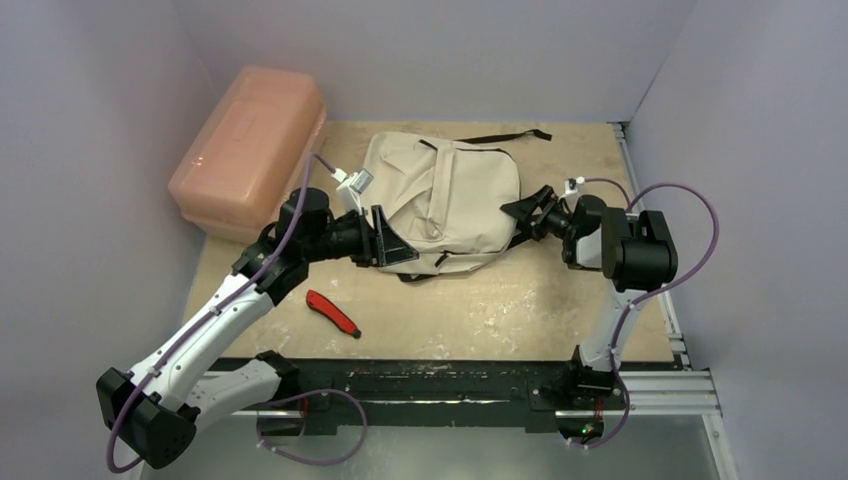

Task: Pack the student bag
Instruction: Adjust the student bag at the center of the board.

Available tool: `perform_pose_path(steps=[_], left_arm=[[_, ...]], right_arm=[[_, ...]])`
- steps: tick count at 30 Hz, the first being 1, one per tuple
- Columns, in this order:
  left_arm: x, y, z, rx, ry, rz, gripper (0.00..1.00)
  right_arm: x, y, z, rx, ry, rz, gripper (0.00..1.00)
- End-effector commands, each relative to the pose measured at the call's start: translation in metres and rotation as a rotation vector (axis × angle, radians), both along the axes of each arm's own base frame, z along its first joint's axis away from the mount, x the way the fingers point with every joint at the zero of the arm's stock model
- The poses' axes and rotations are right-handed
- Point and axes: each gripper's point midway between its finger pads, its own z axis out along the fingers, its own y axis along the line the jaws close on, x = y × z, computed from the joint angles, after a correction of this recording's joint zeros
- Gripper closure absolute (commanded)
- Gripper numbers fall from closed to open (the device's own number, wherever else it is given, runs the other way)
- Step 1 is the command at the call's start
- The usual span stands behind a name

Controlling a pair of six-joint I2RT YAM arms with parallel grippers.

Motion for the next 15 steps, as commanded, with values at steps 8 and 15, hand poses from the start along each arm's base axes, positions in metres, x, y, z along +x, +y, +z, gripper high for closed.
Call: perform_pose_path(steps=[8,15], left_arm=[[0.004,-0.003,0.018,-0.033,-0.016,-0.002,0.44],[0.004,0.007,0.026,-0.003,-0.064,0.037,0.45]], right_arm=[[0.051,0.038,0.110,-0.029,-0.217,0.078,0.93],[0.060,0.057,0.296,-0.034,-0.520,0.085,1.00]])
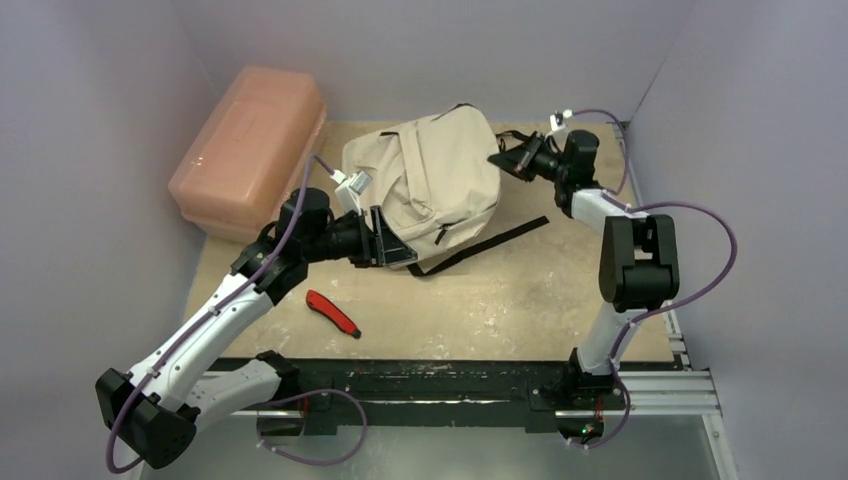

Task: Pack the student bag
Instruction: Adjust the student bag at the center of the board.

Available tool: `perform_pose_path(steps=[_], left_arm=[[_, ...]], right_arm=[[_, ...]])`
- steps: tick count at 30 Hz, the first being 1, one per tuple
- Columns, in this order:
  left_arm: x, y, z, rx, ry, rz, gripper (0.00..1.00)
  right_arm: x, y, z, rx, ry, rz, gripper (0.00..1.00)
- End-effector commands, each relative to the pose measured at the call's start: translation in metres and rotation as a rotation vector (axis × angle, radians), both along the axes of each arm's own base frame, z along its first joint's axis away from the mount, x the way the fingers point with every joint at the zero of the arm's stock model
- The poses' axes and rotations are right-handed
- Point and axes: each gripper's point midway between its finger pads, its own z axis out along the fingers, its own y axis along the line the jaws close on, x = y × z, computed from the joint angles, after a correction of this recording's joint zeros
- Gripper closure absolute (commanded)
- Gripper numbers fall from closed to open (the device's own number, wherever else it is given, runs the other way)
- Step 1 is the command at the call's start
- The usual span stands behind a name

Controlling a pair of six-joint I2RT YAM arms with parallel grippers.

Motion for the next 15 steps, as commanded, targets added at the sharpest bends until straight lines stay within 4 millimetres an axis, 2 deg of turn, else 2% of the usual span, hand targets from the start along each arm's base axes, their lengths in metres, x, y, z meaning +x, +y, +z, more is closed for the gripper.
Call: perform_pose_path(steps=[1,5,7,9,11,13,15], left_arm=[[0.005,0.008,0.034,-0.013,-0.111,0.035,0.45],[0.013,0.020,0.031,0.032,-0.128,0.120,0.45],[0.014,0.025,0.028,0.045,-0.123,0.141,0.46],[0.015,0.028,0.026,0.047,-0.123,0.153,0.46],[0.016,0.032,0.025,0.049,-0.122,0.164,0.46],[0.017,0.036,0.024,0.051,-0.121,0.180,0.46],[0.019,0.040,0.024,0.053,-0.120,0.195,0.46]], right_arm=[[0.003,0.013,0.207,0.053,-0.469,0.012,1.00],[0.010,0.032,0.295,0.083,-0.630,0.024,1.00],[0.016,0.050,0.327,0.078,-0.685,0.048,1.00],[0.021,0.075,0.351,0.036,-0.734,0.061,1.00],[0.023,0.099,0.368,0.019,-0.770,0.068,1.00],[0.028,0.115,0.372,0.015,-0.787,0.076,1.00],[0.032,0.128,0.358,-0.002,-0.754,0.091,1.00]])
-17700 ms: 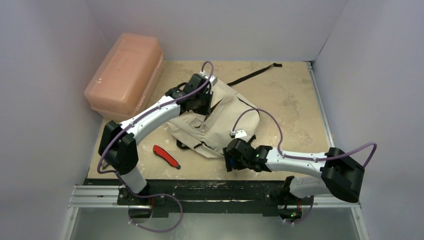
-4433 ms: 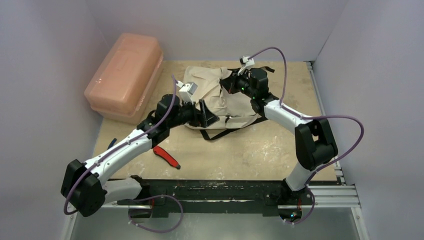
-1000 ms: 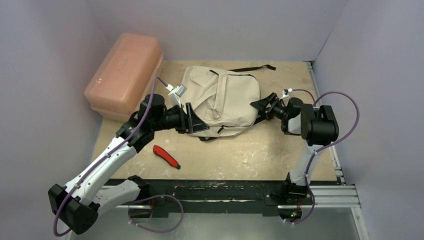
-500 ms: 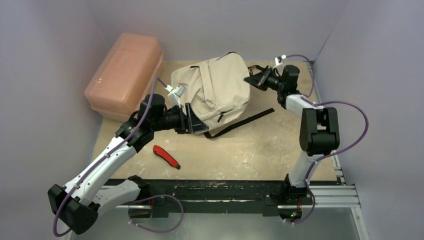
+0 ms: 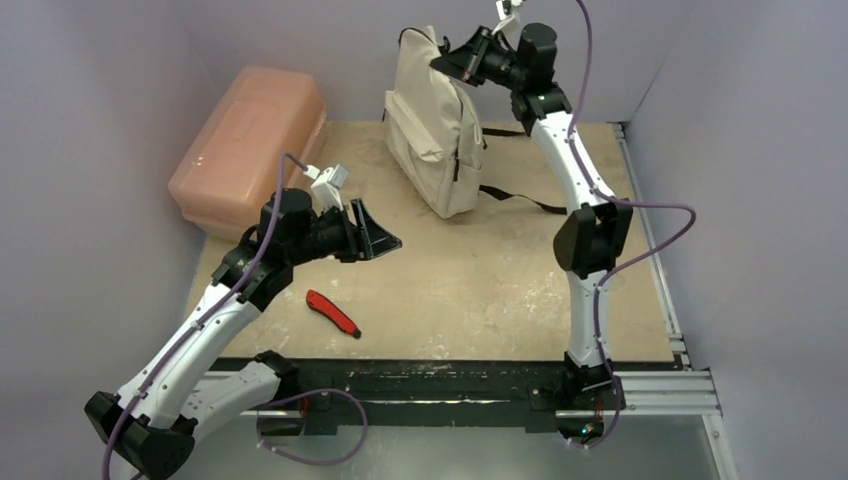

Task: Pack the student bag
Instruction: Adjust the student bag at the center of the board.

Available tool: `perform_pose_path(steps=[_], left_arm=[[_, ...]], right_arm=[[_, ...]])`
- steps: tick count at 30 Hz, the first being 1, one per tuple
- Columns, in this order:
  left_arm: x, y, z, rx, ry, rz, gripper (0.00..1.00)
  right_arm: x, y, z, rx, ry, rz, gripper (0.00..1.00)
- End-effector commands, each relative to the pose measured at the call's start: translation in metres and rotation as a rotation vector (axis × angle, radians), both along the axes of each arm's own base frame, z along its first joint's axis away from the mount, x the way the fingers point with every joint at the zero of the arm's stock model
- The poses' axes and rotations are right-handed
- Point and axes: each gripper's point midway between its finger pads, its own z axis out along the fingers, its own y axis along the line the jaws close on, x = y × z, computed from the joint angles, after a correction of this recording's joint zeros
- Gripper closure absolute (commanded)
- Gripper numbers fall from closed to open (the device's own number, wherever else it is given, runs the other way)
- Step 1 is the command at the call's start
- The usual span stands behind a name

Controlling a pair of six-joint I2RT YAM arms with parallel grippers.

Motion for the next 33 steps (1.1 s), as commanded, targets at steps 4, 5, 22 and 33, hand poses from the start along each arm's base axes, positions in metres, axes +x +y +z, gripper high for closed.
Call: perform_pose_path(steps=[4,5,22,33], left_arm=[[0.010,0.019,0.006,0.018,-0.049,0.080,0.46],[0.012,0.021,0.005,0.020,-0.047,0.092,0.46],[0.031,0.027,-0.009,0.027,0.008,0.166,0.45],[0.047,0.021,-0.014,0.017,0.029,0.186,0.36]], right_arm=[[-0.036,0.015,0.079,0.000,-0.319,-0.086,1.00],[-0.034,0.015,0.061,-0.039,-0.302,-0.102,1.00],[-0.010,0.008,-0.017,-0.229,-0.179,-0.171,0.38],[-0.007,0.000,-0.009,-0.281,-0.200,-0.219,0.16]])
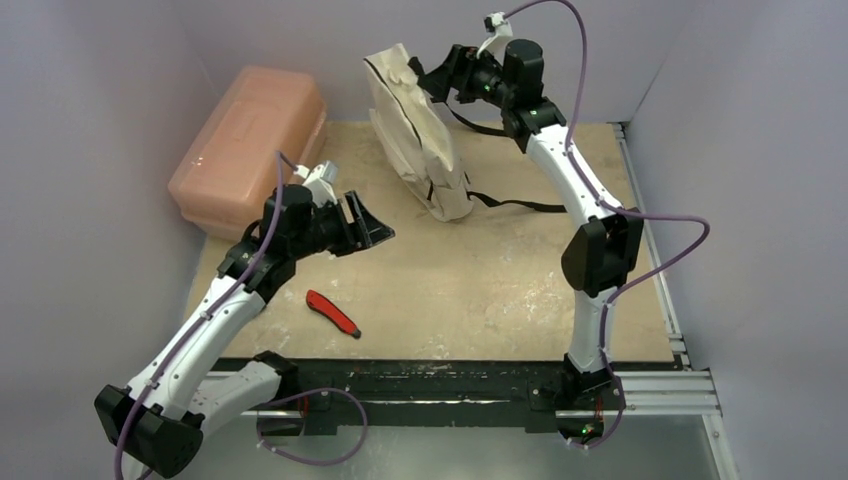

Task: Pack the student bag
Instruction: Adjust the student bag at the center of the board.

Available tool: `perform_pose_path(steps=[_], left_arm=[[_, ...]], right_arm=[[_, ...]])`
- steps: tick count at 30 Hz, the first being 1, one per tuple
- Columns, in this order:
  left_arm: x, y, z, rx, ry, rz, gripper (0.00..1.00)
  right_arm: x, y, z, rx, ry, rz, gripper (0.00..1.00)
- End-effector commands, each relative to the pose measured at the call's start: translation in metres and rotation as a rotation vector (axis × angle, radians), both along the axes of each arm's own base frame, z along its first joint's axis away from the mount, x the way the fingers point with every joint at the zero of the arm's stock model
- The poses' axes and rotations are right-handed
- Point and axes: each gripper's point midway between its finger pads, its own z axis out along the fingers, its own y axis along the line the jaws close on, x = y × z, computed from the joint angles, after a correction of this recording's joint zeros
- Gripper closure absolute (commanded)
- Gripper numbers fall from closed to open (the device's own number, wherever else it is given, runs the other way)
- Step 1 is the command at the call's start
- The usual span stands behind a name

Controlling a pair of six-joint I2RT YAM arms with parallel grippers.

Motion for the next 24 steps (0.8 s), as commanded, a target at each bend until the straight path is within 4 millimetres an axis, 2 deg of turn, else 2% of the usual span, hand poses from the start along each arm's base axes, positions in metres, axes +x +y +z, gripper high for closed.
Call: perform_pose_path(steps=[1,2,4,7,9,11,13,14,15,19,24], left_arm=[[0.034,-0.003,0.007,0.001,-0.047,0.054,0.27],[0.055,0.002,0.013,0.025,-0.070,0.098,0.22],[0.098,0.011,0.015,0.046,-0.028,0.152,0.24],[0.140,-0.001,0.017,-0.053,0.026,0.136,0.25],[0.160,-0.015,0.034,-0.162,-0.032,0.101,0.23],[0.183,-0.018,0.051,-0.190,-0.143,0.110,0.18],[0.208,-0.018,0.065,-0.154,-0.229,0.111,0.16],[0.221,-0.020,0.082,-0.135,-0.281,0.095,0.15],[0.230,-0.021,0.088,-0.110,-0.294,0.084,0.16],[0.244,-0.026,0.078,-0.063,-0.247,0.027,0.24],[0.243,-0.027,0.066,-0.085,-0.230,0.037,0.26]], right_arm=[[0.002,-0.011,0.025,-0.038,-0.070,-0.046,0.15],[0.002,-0.011,0.021,-0.044,-0.061,-0.045,0.14],[0.005,-0.012,0.012,-0.049,-0.032,-0.066,0.14],[0.009,-0.011,-0.001,-0.053,-0.017,-0.070,0.19],[0.015,-0.008,-0.016,-0.059,0.008,-0.065,0.22],[0.015,-0.005,-0.024,-0.058,0.023,-0.050,0.24],[0.007,0.000,-0.021,-0.045,0.013,-0.009,0.22],[0.001,0.003,-0.018,-0.048,0.002,0.014,0.20],[-0.008,0.005,-0.013,-0.058,-0.023,0.037,0.18],[-0.044,0.011,-0.004,-0.111,-0.149,0.121,0.07],[-0.059,0.009,0.002,-0.125,-0.251,0.126,0.04]])
